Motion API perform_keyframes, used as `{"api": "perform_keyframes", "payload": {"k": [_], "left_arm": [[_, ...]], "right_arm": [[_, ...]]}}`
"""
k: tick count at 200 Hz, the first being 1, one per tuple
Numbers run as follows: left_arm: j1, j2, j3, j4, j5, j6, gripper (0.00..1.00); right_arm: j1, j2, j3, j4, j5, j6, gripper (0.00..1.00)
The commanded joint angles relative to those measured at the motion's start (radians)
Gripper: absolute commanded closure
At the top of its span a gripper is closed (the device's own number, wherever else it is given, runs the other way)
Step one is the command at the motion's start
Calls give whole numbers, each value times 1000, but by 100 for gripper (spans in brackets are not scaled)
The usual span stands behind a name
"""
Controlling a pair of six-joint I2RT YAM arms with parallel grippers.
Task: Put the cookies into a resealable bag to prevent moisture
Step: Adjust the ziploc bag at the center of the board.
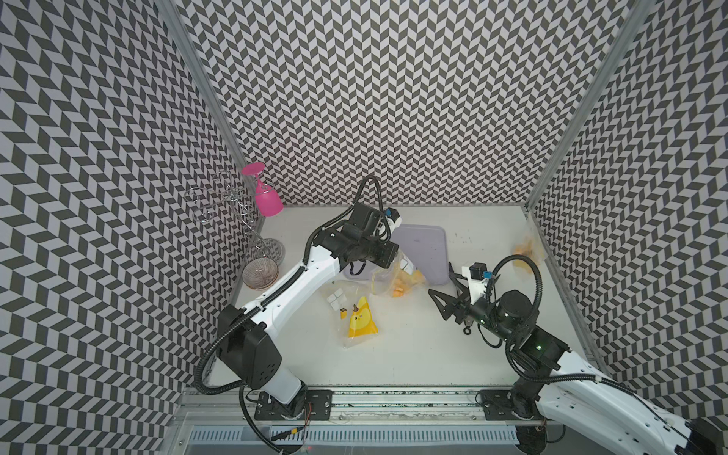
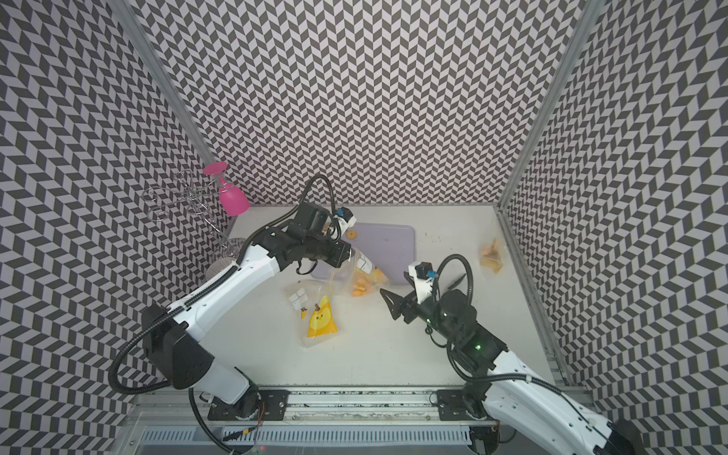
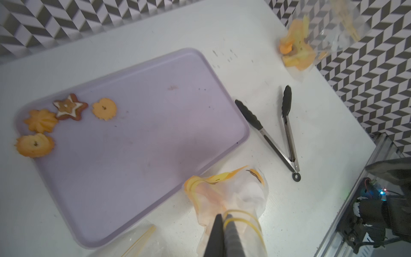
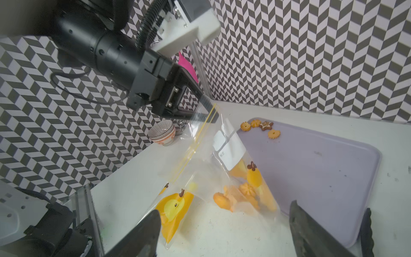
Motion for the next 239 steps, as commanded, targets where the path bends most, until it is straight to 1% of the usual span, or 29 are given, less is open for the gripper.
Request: {"api": "perform_keyframes", "payload": {"k": [1,23,45,66,89,113,138,162,189,219,239], "left_arm": [[3,-5,49,-60,-24,-27,100],[3,14,32,-57,-27,-26,100],[3,39,15,-50,-32,-42,100],[2,55,16,-61,-26,-66,100],[-1,42,33,-99,-22,-98,100],[-8,21,63,-159,-33,-132,100],[-21,7,99,-234,-53,-177,100],[-51,-7,142,-275,-77,-233,100],[-92,14,190,-322,-114,-274,100],[-112,49,166,-293,-120,-290,100],[-112,79,119,-241,-111,-290,100]], "right_arm": [[2,4,-12,68,22,-73,12],[2,31,-30,121,20,-88,12],[2,90,-28,165,-18,-100,13],[2,140,-1,153,-22,-71,14],[2,166,33,108,-22,-24,16],[2,151,35,98,-9,15,19],[2,106,14,111,8,39,19],[2,64,-12,141,31,65,19],[2,57,5,103,60,94,18],[2,76,38,50,59,139,17],[2,87,57,5,65,207,16]]}}
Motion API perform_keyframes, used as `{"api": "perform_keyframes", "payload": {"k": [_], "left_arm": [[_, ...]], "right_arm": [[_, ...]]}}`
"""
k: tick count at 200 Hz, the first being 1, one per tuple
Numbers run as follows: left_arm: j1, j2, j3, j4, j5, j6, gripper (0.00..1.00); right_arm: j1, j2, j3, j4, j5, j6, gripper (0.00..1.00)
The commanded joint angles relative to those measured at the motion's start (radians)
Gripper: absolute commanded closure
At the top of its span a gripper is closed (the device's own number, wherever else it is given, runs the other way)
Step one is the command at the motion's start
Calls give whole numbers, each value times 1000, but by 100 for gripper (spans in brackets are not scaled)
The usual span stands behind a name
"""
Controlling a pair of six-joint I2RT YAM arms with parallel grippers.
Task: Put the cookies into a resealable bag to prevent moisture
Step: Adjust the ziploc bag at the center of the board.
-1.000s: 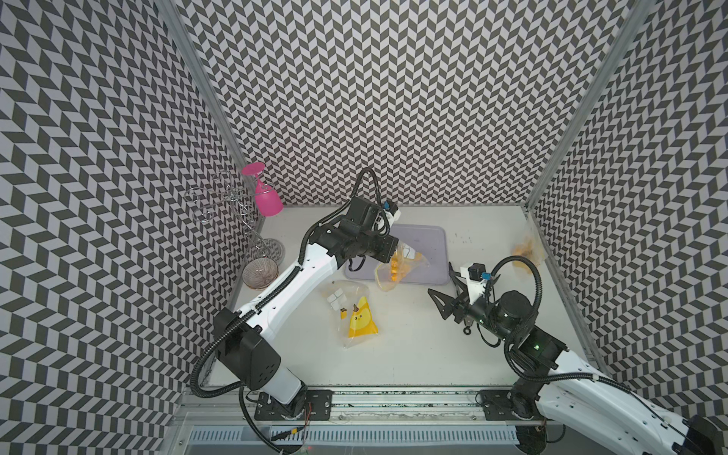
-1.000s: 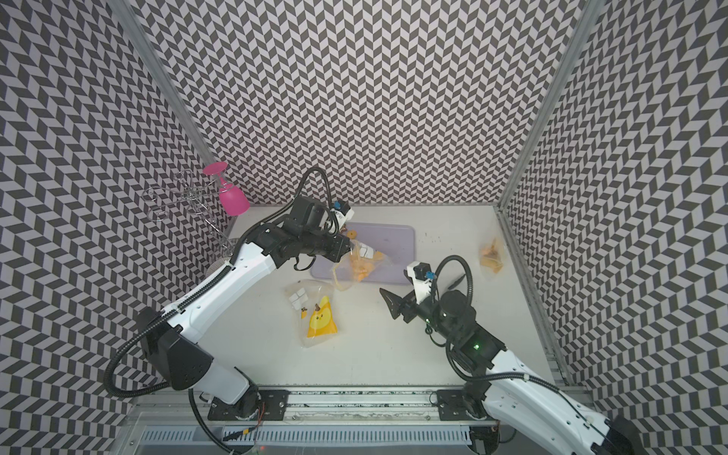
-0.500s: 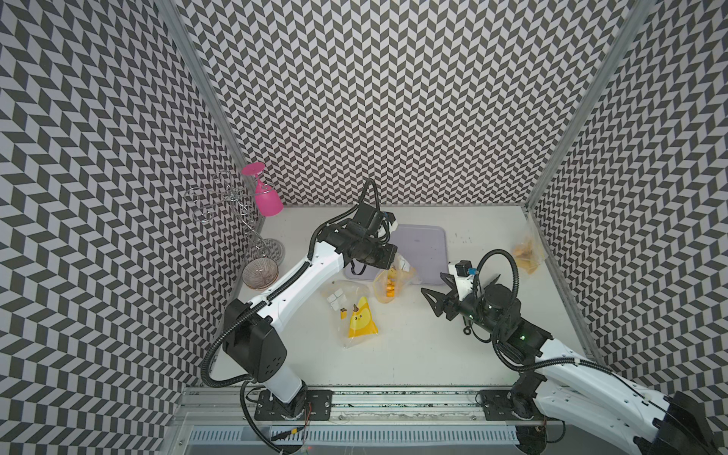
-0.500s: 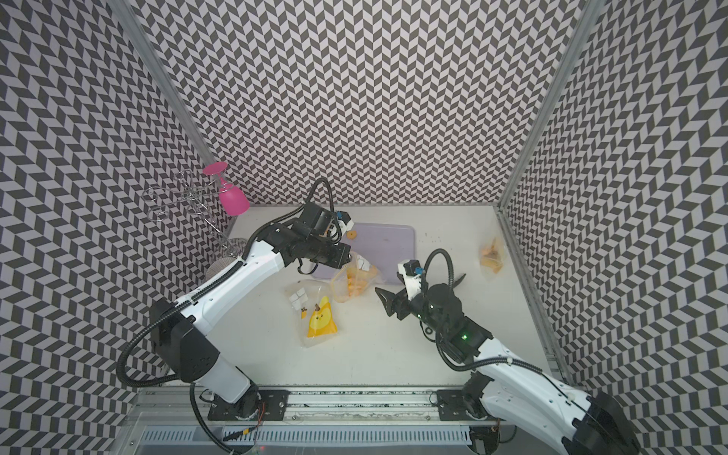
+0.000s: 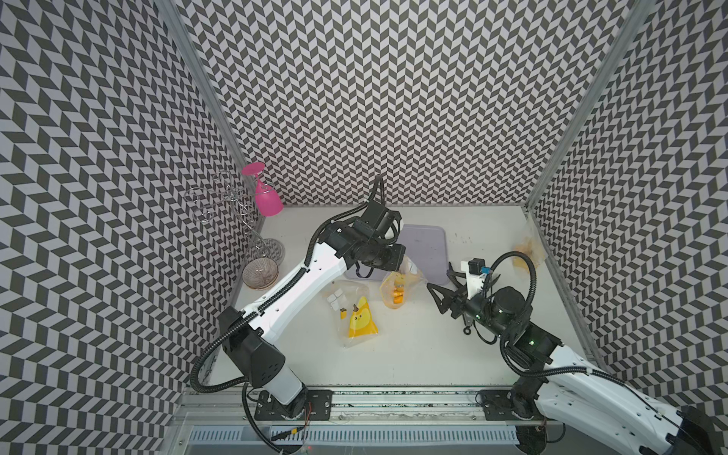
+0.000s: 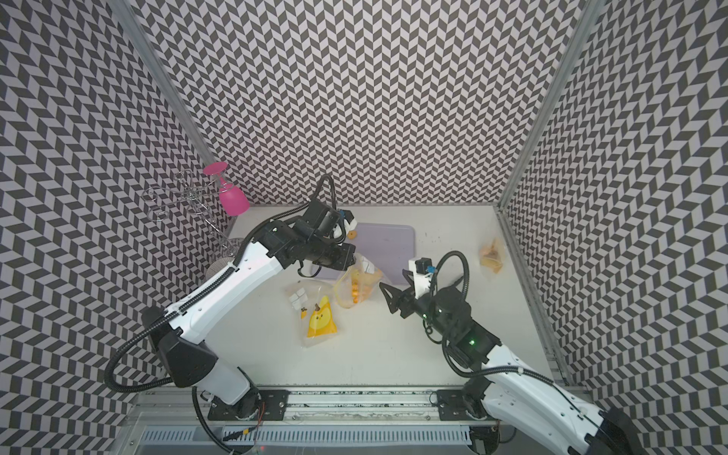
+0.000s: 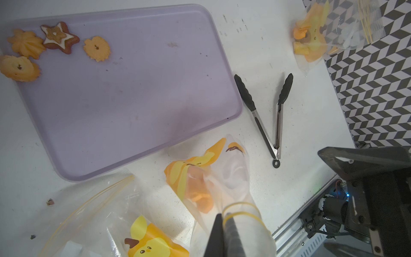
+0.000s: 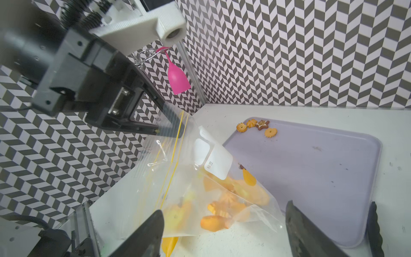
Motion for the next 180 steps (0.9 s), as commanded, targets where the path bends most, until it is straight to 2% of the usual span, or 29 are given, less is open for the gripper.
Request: {"api": "perform_keyframes", "payload": {"k": [1,41,66,90,116,143,180], "left_arm": [[-4,38,-41,36,-12,-26,100],[-5,89,-96,126,35,-25,100],[-5,112,-100,148,48,-50,100],[-6,127,-89,153,51,-49,100],[-7,140,-79,155,57,-46,100],[-8,139,-80,162,55,-44,100],[-6,131,-91,176,47,-42,100]], "right_arm": [[2,9,43,-34,22,94,16],[30,43,85,-136,-14,241,7],[89,81,117,-176,66,311,4],[151,151,160,-206,187,374,4],[222,269,267,-288,316,365,4],[234,382,341,-337,363,334,5],[232,494,388,-415,454,343,14]]}}
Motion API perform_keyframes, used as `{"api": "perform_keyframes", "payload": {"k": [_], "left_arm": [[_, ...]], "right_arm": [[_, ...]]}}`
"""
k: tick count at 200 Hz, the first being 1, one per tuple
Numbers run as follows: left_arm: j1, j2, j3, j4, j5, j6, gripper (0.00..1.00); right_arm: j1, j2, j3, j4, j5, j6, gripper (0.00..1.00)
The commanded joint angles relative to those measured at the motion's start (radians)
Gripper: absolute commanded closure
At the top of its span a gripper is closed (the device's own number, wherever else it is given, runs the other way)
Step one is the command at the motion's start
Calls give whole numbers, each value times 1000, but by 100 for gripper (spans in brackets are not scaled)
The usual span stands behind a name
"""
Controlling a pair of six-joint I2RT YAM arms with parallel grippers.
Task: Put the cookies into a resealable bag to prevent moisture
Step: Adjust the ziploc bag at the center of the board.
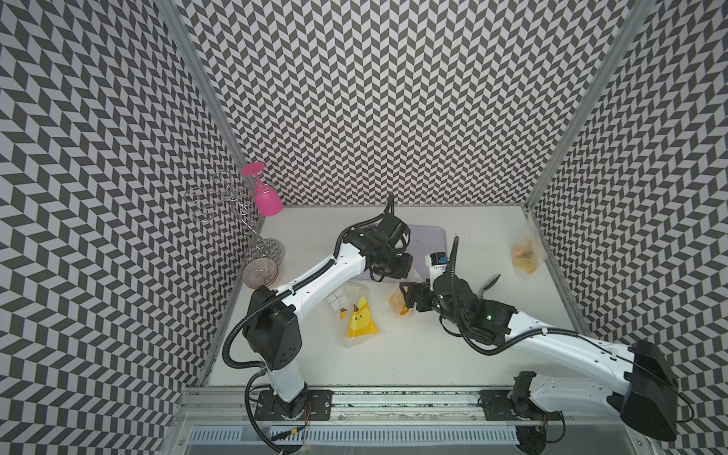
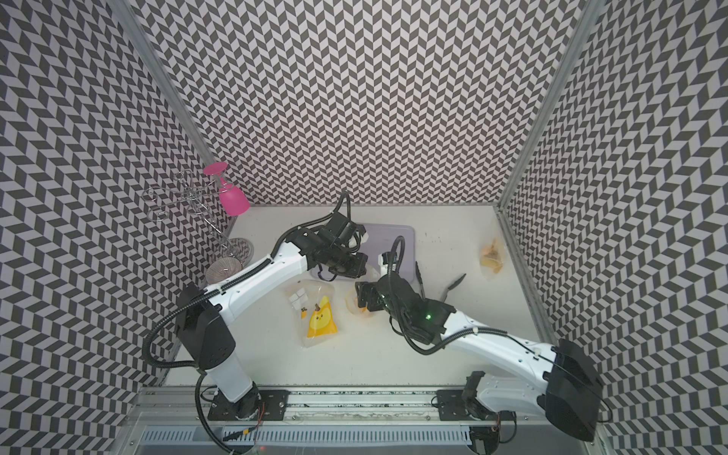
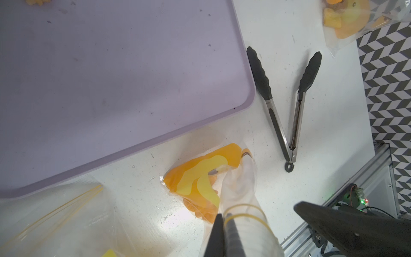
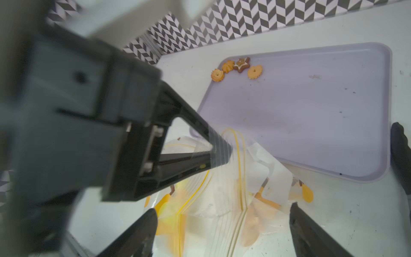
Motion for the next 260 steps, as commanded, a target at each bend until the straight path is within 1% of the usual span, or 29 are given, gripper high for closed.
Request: {"api": "perform_keyframes", "payload": {"k": [1,19,34,46,50,63,71,83,90,97,105,120,122,132,138,147,155,158,160,169,175,185,193,199,211,230,246,255,260], "left_arm": [[-3,-1,14,33,-4,-6,100],[-3,-6,3,47,-15,-8,100],[-3,-14,-10,58,-23,-4,100],[-4,-36,-36,97,-33,2,100],[-3,-50,-54,119,-33,27,100],[-2,-110,-123,209,-39,47,100],[-2,-151,-171,276,-42,53,93],[2,-205,-239,361,-43,48,78],[3,-235,-275,410,-38,41,68],[5,-264,-310,453,-37,31,56],[4,-302,-359,511,-43,18,43],[9,-393,-471,624,-81,11,26],[11,-406,-488,645,-87,-10,24],[20,-487,-594,755,-102,-24,12],[29,-532,-665,833,-98,-30,9],[43,-599,-764,949,-78,-36,8],[48,-647,-848,1053,-86,-49,9],[48,-666,-878,1079,-79,-48,11],[49,-678,-903,1134,-74,-39,12],[39,-721,-1004,1273,-41,25,17],[28,-746,-1071,1391,-37,58,15],[8,-779,-1157,1510,-4,120,9],[-6,-793,-1206,1565,33,168,6],[-20,-795,-1227,1589,42,193,5],[-61,-790,-1249,1591,-6,239,4],[-162,-753,-1263,1573,-147,348,1],[-248,-708,-1264,1584,-270,429,1],[-287,-677,-1265,1610,-318,463,1],[-302,-655,-1261,1620,-339,474,3]], "right_arm": [[2,50,27,-65,105,10,15],[1,75,24,-63,128,11,20],[-10,73,7,-38,141,5,29],[-22,59,-5,-15,132,2,41],[-29,52,-11,-3,122,-1,46],[-54,29,-35,36,66,-9,60],[-72,19,-51,59,24,-7,68],[-103,9,-73,85,-42,3,79],[-118,3,-85,100,-72,9,84],[-131,-2,-95,114,-101,15,90],[-148,-10,-106,125,-126,24,93],[-180,-24,-119,138,-174,39,97],[-185,-26,-120,140,-182,42,97],[-216,-38,-127,150,-233,57,97],[-235,-45,-131,157,-264,66,98],[-263,-55,-133,158,-306,81,99],[-282,-65,-129,146,-322,96,100],[-289,-69,-126,140,-326,101,100],[-293,-71,-124,136,-329,103,100],[-312,-81,-114,117,-338,114,100],[-325,-87,-111,107,-349,117,100],[-349,-93,-110,107,-377,119,100],[-368,-90,-111,110,-405,121,100],[-383,-85,-112,110,-426,122,100],[-413,-71,-111,110,-472,129,100],[-452,-56,-102,109,-550,136,100],[-465,-48,-75,91,-581,131,100],[-466,-43,-57,79,-591,124,100],[-467,-40,-50,71,-596,121,100]]}}
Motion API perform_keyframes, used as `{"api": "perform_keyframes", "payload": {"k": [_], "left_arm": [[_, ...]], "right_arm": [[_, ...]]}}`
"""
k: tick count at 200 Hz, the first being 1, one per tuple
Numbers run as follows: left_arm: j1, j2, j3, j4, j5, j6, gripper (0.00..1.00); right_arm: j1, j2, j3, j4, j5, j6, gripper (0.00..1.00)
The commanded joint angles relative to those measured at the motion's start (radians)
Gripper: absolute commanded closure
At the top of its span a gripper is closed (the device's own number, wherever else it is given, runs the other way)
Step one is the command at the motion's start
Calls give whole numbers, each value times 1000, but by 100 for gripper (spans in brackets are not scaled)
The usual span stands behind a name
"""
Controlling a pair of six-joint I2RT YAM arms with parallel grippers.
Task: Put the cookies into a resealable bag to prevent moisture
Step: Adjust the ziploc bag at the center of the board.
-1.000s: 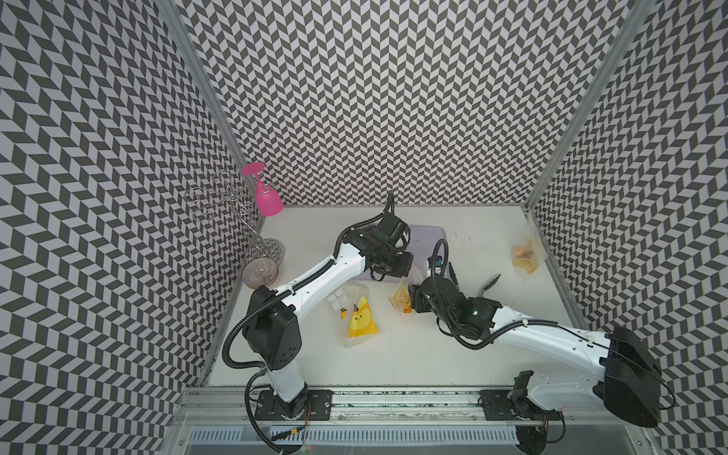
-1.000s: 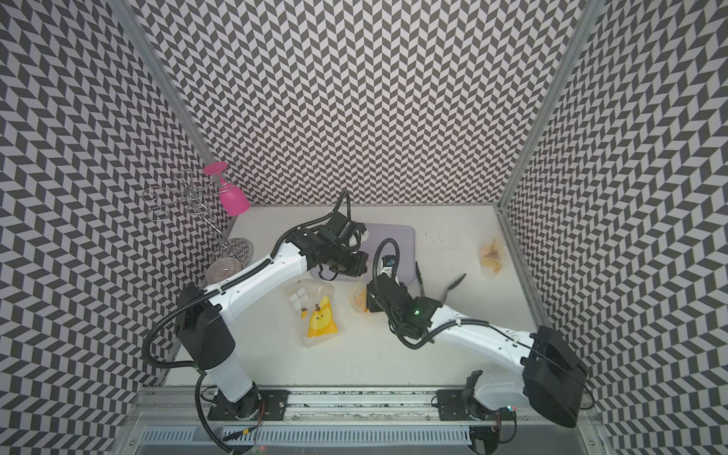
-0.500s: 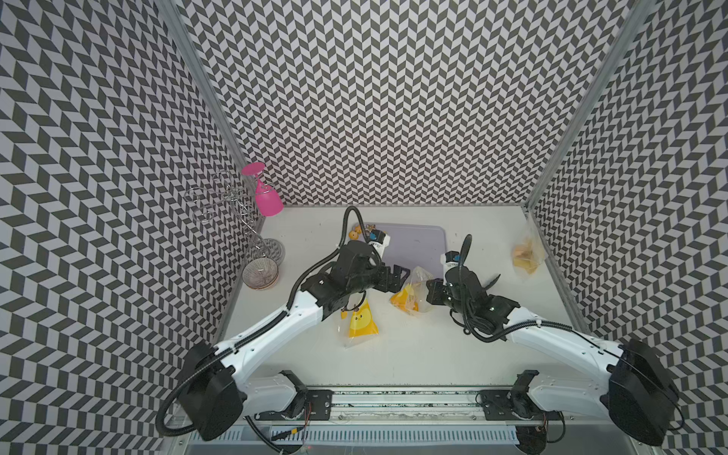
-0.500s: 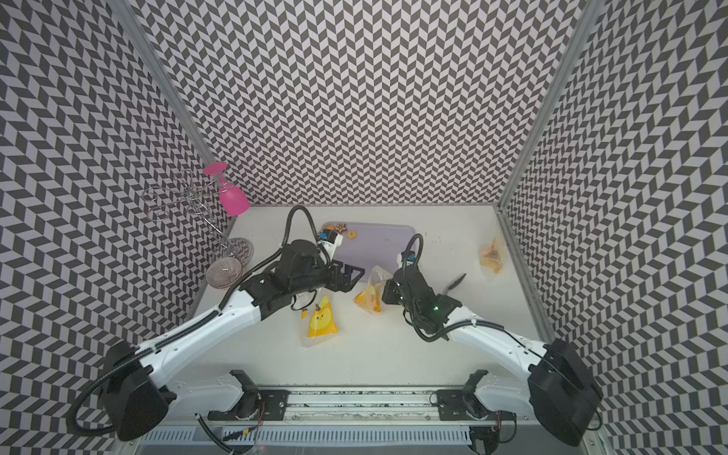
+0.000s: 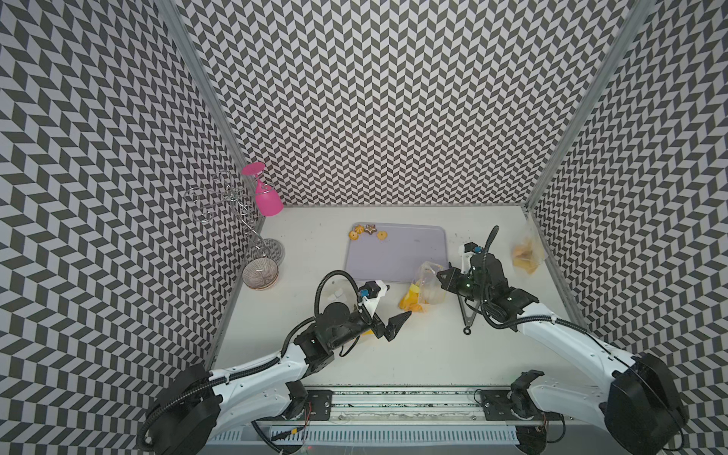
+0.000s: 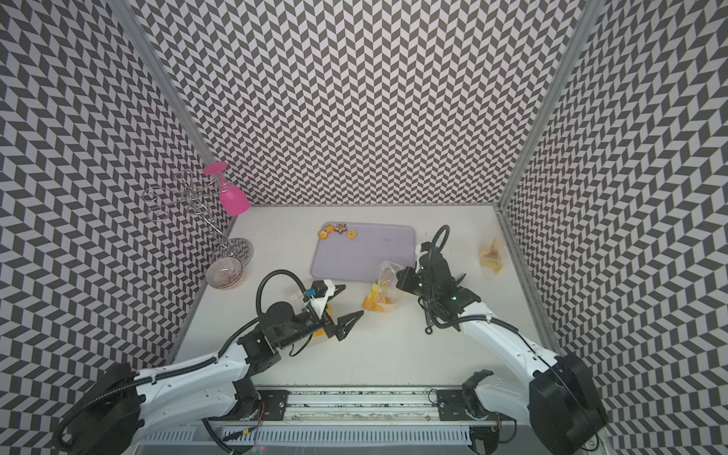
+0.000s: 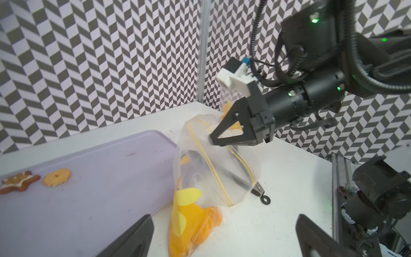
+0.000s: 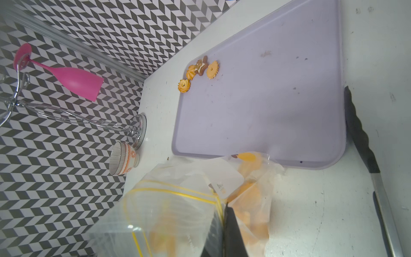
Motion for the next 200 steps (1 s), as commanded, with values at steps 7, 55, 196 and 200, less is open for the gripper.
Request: {"api": "perform_keyframes", "payload": {"k": [7,55,196,200], "left_arm": [[-86,96,10,121,-190,175,8],[-109,264,38,235,-196,306,28],[-212,563,191,311,-479,539,41],[-212,567,195,317,-493,544,43]], "right_arm": [[-6,15,70,2,-84,-2,100],[-10,5,68,-11,-86,2,100],[-29,-12,62,-9,-114,15,100],[-29,-14,62,-9,-115,14,100]]}}
